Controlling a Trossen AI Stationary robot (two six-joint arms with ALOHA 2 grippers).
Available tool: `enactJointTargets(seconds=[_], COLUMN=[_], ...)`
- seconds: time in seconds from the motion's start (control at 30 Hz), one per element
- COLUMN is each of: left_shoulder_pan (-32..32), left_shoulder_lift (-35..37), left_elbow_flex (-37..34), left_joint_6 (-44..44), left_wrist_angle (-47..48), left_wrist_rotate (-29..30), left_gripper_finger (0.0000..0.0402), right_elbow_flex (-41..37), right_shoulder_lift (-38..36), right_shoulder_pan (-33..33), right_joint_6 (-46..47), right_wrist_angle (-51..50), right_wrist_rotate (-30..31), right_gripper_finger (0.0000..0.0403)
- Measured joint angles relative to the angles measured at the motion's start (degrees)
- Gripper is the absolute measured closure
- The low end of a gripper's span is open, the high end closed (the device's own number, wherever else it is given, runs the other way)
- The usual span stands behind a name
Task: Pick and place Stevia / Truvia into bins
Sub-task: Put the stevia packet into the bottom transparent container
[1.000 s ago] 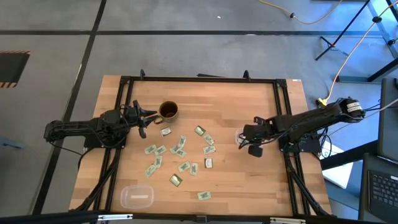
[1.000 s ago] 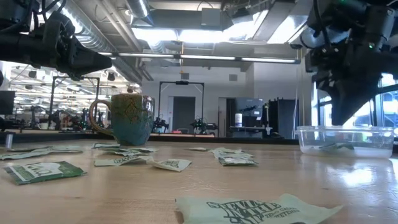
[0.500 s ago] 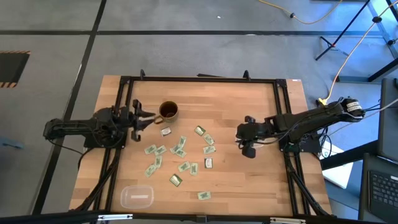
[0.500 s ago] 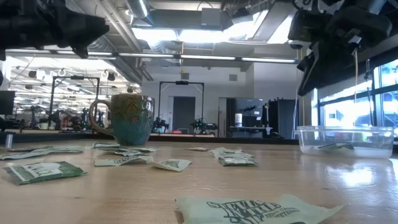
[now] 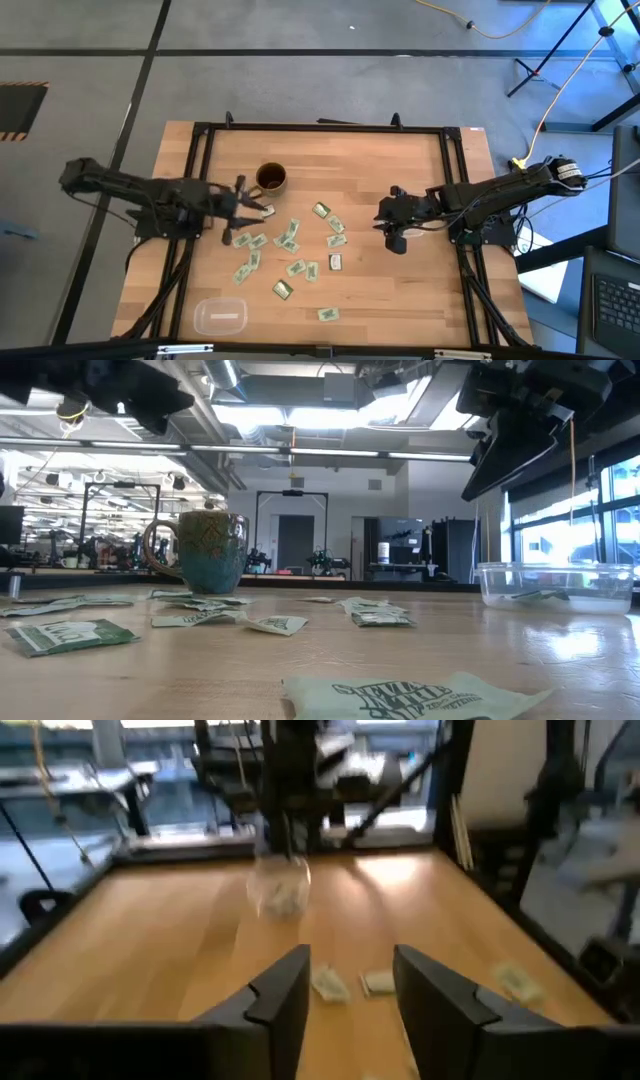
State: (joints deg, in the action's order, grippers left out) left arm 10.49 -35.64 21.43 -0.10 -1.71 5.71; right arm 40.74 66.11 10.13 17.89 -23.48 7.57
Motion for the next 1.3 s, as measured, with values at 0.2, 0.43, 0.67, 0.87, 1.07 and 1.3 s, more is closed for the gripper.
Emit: enactJointTargets(seconds=[0.2, 0.43, 0.67, 0.87, 1.07, 1.3], left_shoulder_pan=[6.9, 12.3, 17.2, 20.9, 23.1, 24.0], left_shoulder_lift=[-13.9, -28.0, -40.9, -49.4, -55.1, -58.3], left_elbow_flex=[10.5, 21.3, 26.2, 28.3, 30.0, 33.1], left_joint_6=[-10.0, -36.5, -61.4, -71.2, -78.3, -78.7], left_wrist_angle=[16.4, 42.2, 52.8, 52.9, 52.9, 52.6], left_wrist_rotate=[9.0, 10.4, -1.7, -5.3, -5.8, -5.8], left_gripper_finger=[0.0273, 0.0274, 0.0288, 0.0309, 0.0306, 0.0281], right_elbow_flex=[0.0, -0.1, -0.1, -0.1, -0.1, -0.1], right_shoulder_lift=[0.0, 0.0, 0.0, 0.0, 0.0, 0.0], right_shoulder_pan=[0.0, 0.0, 0.0, -0.2, -0.2, -0.2], right_joint_6=[-0.2, -1.9, -6.3, -9.8, -11.9, -12.5], right_wrist_angle=[0.1, 0.1, 0.1, 1.6, 3.9, 4.6], right_wrist_rotate=[0.0, 0.0, 0.4, 1.0, 1.1, 1.1], right_gripper_finger=[0.0284, 0.0284, 0.0284, 0.0284, 0.0284, 0.0284])
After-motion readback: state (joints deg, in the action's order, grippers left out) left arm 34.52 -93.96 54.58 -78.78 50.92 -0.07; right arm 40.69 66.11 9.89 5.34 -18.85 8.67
